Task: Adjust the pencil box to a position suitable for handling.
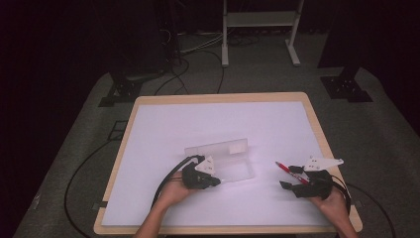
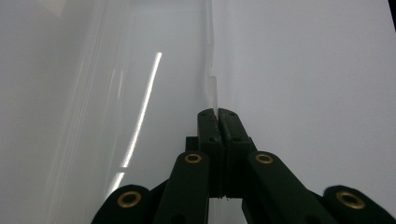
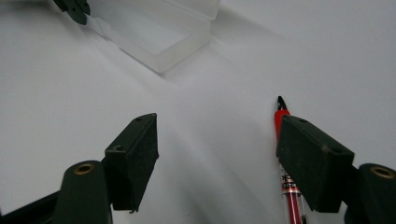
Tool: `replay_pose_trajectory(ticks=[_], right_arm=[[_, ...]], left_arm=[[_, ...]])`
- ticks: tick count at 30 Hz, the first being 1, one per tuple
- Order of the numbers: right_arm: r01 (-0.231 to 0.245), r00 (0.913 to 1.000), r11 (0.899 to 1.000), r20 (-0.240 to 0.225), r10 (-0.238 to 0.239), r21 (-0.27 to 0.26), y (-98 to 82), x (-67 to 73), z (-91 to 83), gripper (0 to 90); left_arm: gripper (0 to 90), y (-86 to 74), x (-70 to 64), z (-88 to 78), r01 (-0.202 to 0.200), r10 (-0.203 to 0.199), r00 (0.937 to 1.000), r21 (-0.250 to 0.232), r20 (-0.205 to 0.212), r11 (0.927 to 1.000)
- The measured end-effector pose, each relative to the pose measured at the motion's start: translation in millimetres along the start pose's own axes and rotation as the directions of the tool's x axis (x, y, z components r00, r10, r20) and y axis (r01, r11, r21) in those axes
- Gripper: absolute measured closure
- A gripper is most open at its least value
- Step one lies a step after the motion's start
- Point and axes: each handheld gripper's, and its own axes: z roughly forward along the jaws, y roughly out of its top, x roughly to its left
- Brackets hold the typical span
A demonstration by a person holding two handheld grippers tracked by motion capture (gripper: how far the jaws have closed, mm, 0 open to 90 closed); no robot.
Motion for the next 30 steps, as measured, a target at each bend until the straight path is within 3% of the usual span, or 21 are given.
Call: replay_pose_trajectory(ticks=[16,22,25,30], right_arm=[[-0.003,1.0,1.0,-0.004,0.003,0.006,-0.4,0.5,2.4,28.5],[-0.007,1.0,1.0,-0.005,0.008,0.011,-0.8,0.2,2.7,28.4],[-0.007,1.0,1.0,-0.004,0.007,0.013,-0.8,0.3,2.4,28.4],[-0.018,0.9998,1.0,0.005,0.018,0.013,0.0,-1.2,1.1,28.3]], left_arm=[[88.3,-5.3,1.5,3.6,0.021,-0.021,0.9994,-0.02,0.028,0.9996],[73.5,-3.8,0.0,1.4,0.02,-0.019,0.9994,-0.029,0.029,0.9994],[70.2,-3.5,-1.0,-2.2,0.023,-0.022,0.9992,-0.041,0.032,0.9989],[61.3,-2.9,-3.1,-11.8,0.024,-0.022,0.9995,-0.082,0.024,0.9963]])
